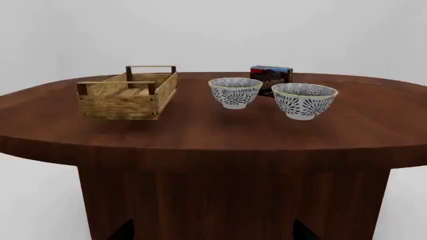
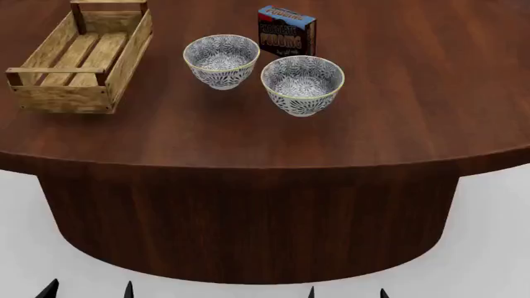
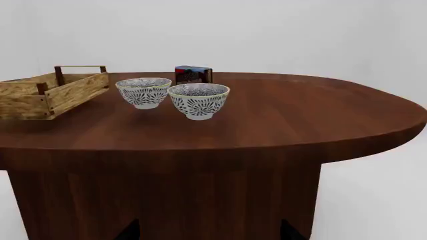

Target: Stack the left bowl on the right bowl and place them in the tray.

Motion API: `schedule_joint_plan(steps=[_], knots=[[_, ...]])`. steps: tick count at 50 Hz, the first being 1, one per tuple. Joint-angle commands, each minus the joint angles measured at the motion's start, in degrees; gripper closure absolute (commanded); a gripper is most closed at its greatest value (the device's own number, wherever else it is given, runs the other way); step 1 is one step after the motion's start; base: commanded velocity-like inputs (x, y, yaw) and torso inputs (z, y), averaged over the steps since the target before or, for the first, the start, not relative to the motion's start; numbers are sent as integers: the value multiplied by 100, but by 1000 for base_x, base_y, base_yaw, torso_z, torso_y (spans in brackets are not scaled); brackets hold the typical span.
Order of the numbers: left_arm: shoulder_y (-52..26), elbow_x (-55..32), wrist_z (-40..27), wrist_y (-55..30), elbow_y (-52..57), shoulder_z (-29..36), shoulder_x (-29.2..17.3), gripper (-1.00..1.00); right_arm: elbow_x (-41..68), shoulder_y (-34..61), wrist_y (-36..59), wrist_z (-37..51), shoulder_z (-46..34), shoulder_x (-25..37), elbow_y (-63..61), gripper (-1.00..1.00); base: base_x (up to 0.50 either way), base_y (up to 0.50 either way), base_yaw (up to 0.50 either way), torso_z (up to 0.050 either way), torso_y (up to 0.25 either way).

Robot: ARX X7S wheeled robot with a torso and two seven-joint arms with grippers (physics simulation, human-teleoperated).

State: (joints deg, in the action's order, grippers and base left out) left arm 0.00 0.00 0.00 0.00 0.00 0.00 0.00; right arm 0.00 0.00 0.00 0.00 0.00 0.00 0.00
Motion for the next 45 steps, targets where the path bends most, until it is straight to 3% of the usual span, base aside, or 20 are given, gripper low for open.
schedule_joint_plan(steps=[1,8,19,35,45], knots=[[0,-56,-64,0,0,64,-57,-100,54,0,0,72,-72,54,0,-100,0,0,0,0,0],[22,-107,-255,-41,97,221,-194,-100,163,-13,21,244,-237,198,-104,-100,0,0,0,0,0],[74,72,-631,-833,1021,406,-340,-100,-52,84,1086,393,-491,497,-1549,-100,0,0,0,0,0],[-336,377,-1006,-2283,2253,406,-631,-100,-409,607,2604,538,-420,893,-2761,-100,0,0,0,0,0],[-834,243,-1094,-3739,3211,-161,-811,-100,-336,1222,3982,463,-218,1017,-3525,-100,0,0,0,0,0]])
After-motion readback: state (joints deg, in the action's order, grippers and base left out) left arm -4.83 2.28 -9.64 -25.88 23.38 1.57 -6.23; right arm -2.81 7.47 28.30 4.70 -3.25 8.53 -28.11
